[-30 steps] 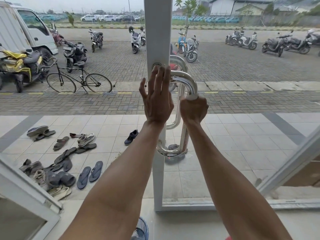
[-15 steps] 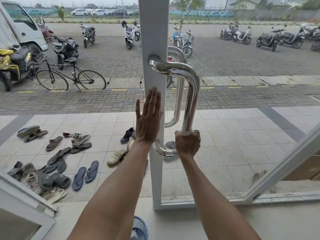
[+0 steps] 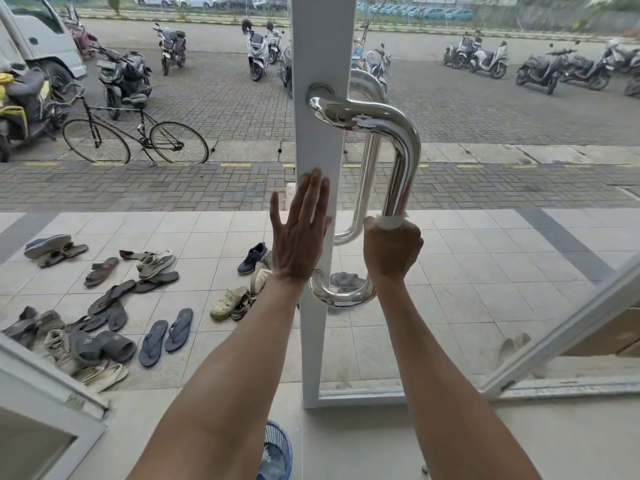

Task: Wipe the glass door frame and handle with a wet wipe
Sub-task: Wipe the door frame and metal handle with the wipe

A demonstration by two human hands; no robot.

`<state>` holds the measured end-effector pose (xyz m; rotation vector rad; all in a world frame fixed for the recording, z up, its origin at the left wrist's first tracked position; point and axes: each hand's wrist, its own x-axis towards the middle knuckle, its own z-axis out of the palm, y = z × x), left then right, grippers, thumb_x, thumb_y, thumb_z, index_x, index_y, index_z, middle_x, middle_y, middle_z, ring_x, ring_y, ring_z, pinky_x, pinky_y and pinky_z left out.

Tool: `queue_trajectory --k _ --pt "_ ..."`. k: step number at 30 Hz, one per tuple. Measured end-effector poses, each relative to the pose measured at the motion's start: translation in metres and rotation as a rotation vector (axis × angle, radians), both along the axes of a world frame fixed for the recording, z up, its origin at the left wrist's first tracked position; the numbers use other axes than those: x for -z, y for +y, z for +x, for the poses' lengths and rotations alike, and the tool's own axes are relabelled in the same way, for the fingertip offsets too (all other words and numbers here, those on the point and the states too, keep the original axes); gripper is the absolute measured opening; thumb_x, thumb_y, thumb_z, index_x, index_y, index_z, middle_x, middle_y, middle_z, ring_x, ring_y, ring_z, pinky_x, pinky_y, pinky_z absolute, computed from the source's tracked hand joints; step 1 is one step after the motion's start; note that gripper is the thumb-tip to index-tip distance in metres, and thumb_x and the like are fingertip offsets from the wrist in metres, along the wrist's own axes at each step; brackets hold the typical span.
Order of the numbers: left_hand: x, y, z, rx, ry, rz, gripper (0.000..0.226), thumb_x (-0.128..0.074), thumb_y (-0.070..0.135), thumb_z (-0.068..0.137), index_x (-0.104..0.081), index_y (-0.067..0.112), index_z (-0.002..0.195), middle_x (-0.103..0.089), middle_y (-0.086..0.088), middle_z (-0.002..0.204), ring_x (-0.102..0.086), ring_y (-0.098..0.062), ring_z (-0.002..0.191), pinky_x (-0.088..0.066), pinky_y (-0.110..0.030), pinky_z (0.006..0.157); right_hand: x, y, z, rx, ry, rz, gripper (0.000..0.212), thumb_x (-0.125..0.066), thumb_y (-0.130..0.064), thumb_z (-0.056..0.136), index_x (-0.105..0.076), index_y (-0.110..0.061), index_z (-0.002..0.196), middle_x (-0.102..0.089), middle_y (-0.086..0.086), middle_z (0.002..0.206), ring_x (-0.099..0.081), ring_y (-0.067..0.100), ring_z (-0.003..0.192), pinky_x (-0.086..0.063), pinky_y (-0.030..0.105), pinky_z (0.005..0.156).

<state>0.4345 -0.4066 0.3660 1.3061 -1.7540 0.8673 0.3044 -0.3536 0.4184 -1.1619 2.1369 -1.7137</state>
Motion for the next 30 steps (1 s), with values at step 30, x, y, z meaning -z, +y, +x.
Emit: queue_trajectory --k 30 --pt "0.004 -0.006 0.003 0.131 0.058 0.055 0.062 -0.056 0.033 0.100 -0.032 0.009 0.152 -0.031 -0.007 0.160 -0.023 -0.017 0.149 -0.015 -0.049 0.121 0.105 0.019 0.020 -0.062 -0.566 0.223 0.019 -0.073 -0.028 0.055 -0.059 -0.017 0.051 -0.055 -0.008 0.054 -0.056 0.018 0.058 -0.051 0.038 0.067"
